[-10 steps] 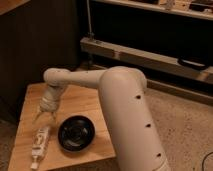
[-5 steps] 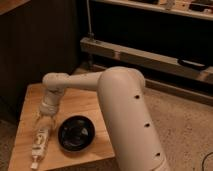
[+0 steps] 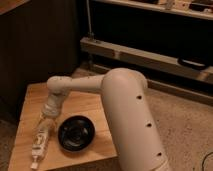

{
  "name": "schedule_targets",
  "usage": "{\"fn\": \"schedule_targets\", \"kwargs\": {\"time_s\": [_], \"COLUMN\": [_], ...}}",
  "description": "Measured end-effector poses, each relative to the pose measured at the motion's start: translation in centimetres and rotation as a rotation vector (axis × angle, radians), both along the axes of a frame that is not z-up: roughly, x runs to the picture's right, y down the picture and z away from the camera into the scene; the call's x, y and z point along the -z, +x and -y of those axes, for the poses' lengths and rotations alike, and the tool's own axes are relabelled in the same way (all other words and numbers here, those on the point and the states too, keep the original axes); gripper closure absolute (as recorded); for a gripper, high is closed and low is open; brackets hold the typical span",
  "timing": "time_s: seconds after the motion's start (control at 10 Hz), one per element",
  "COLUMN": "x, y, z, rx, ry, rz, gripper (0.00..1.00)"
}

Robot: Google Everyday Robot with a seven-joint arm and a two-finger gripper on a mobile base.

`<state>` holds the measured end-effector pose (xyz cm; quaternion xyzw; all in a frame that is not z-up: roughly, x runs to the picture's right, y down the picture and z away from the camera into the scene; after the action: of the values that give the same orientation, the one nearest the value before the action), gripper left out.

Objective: Place the bottle in the ceramic bowl

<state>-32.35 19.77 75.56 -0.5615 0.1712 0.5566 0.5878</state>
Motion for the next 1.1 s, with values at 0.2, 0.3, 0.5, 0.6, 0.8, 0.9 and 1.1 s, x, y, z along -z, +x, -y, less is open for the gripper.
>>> {"fn": "schedule_targets", "kwargs": {"time_s": [0.2, 0.3, 0.5, 0.6, 0.8, 0.9, 1.1], "x": [0.6, 0.8, 0.5, 0.2, -0.4, -0.6, -1.0], "y": [-1.5, -1.9, -2.4, -2.5, -2.6, -2.7, -3.0], "z": [-0.4, -0.7, -1.3, -1.5, -1.6, -1.5, -1.8], "rx": [0.025, 0.036, 0.052, 0.054, 0.055, 0.056, 0.080], "ry": [0.012, 0.012, 0.004, 0.001, -0.002, -0.001, 0.008], "rz": [0.021, 0.023, 0.024, 0.022, 0.023, 0.024, 0.012], "gripper": [0.35, 0.35, 0.35, 0.35, 0.35, 0.35, 0.35]}}
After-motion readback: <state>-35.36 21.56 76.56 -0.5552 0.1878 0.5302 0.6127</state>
